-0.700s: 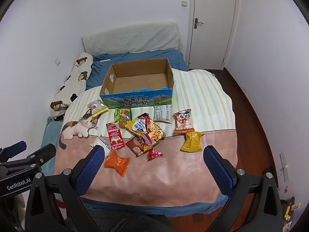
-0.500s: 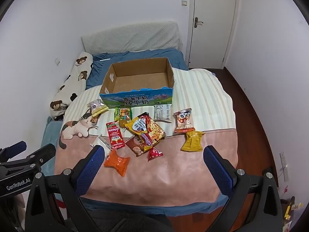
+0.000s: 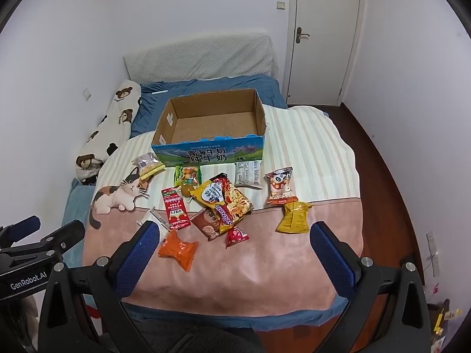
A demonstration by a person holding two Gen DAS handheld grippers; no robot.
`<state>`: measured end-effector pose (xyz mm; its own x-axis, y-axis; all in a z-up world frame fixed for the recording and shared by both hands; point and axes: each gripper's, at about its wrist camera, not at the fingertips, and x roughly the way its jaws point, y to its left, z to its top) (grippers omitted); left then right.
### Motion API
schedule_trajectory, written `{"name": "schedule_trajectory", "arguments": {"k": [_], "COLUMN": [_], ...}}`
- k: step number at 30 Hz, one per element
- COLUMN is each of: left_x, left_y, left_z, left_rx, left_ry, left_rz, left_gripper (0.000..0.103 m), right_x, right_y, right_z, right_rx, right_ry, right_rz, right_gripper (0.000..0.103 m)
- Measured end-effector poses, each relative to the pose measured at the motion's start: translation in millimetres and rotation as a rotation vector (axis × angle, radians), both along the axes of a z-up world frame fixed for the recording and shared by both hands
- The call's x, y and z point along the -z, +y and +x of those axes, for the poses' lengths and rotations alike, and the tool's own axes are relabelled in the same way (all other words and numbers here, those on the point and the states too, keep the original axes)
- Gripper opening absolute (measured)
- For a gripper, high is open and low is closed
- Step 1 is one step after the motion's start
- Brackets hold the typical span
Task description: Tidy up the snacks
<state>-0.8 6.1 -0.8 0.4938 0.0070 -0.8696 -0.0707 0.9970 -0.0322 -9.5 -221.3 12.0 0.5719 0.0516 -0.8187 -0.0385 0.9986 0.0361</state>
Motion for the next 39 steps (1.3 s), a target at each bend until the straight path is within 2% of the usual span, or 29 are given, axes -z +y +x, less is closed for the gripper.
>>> {"name": "schedule_trajectory", "arguments": {"k": [39], "left_x": [5.5], "left_y": [-1.1], "left_z": [4.1], "left_rx": [-0.001], "left_ry": [0.009], "left_rz": [-0.005], "left_gripper": [0.103], "right_x": [-0.9], "right_y": [5.4], "right_z": [6.4], "right_rx": [0.003], "right_ry": [0.0], "right_rz": [0.003], "right_gripper": [0.103]}}
